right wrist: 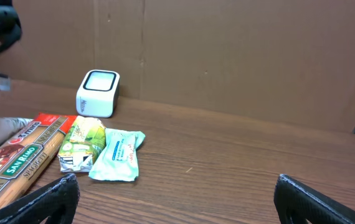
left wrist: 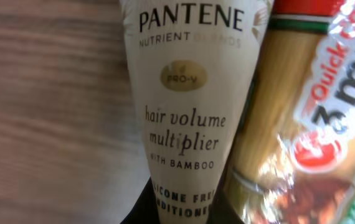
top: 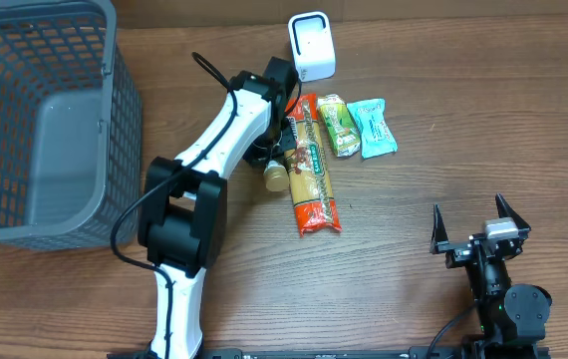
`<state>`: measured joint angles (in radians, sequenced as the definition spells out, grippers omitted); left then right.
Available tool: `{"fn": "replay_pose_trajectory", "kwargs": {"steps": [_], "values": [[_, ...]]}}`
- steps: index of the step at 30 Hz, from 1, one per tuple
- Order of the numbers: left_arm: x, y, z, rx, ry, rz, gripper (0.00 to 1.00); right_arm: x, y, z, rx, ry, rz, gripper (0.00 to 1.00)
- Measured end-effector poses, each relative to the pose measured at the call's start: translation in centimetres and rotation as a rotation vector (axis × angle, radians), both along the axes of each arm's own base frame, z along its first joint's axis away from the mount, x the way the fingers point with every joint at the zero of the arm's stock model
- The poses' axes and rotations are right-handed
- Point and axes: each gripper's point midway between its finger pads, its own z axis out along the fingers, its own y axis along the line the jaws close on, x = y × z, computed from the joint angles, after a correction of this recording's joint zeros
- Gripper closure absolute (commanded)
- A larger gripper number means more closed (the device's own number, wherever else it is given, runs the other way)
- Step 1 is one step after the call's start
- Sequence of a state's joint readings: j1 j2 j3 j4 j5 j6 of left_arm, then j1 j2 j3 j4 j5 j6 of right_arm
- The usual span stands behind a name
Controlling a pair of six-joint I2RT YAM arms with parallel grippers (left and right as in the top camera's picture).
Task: Scan the item barcode
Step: 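Lift the Pantene tube with the left gripper to the scanner, then lower the Pantene tube left of the spaghetti and open the left gripper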
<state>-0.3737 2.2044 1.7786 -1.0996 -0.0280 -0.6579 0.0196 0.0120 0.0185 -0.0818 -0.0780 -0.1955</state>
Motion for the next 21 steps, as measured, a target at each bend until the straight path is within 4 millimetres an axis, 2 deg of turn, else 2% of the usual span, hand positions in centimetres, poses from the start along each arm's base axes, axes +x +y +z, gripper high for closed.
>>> {"fn": "replay_pose_trajectory", "kwargs": {"steps": [2,3,4,5,10,13,16,21], "values": [[0.1,0.1,-0.2,0.007,-0.001,-0.015,0.71,0.0,0.0,0.0,0.000,0.000,0.000,0.00],[0.1,0.1,-0.2,0.010,-0.002,-0.019,0.47,0.0,0.0,0.0,0.000,0.000,0.000,0.00],[0.2,0.1,-0.2,0.011,-0.005,-0.028,0.15,0.0,0.0,0.0,0.000,0.000,0.000,0.00],[0.2,0.2,-0.2,0.014,-0.007,-0.039,0.00,0.0,0.0,0.0,0.000,0.000,0.000,0.00],[0.0,0.2,0.2,0.018,0.008,-0.093,0.00,0.0,0.0,0.0,0.000,0.000,0.000,0.00],[-0.5,0.3,2.2,0.026,0.042,-0.126,0.00,0.0,0.0,0.0,0.000,0.000,0.000,0.00],[0.2,0.2,6.4,0.014,0.013,-0.141,0.00,0.0,0.0,0.0,0.000,0.000,0.000,0.00],[0.9,0.4,15.7,-0.019,-0.100,-0.145,0.00,0.0,0.0,0.0,0.000,0.000,0.000,0.00]]}}
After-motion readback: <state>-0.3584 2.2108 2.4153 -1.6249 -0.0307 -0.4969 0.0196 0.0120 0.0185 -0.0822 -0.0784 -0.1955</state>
